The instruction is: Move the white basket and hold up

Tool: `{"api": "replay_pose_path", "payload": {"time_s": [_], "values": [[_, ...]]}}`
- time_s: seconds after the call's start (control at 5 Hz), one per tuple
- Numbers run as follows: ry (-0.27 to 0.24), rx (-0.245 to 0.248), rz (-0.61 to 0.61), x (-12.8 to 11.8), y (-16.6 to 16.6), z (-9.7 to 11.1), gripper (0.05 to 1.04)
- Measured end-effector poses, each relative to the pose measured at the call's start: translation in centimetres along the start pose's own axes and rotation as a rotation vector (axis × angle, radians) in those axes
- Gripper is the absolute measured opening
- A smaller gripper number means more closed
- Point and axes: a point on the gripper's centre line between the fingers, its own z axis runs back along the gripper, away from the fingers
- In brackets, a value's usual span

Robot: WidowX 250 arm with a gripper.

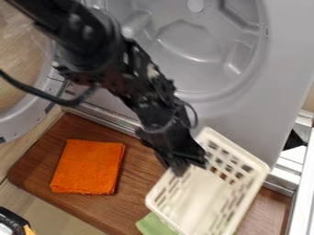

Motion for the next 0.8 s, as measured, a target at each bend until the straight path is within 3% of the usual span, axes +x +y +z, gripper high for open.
{"api": "replay_pose_path", "payload": {"time_s": [0.4, 0.8], "values": [[-0.004, 0.094, 0.172, -0.7, 6.0, 0.8, 0.086], [-0.004, 0.143, 0.337, -1.7, 10.8, 1.3, 0.086]]}}
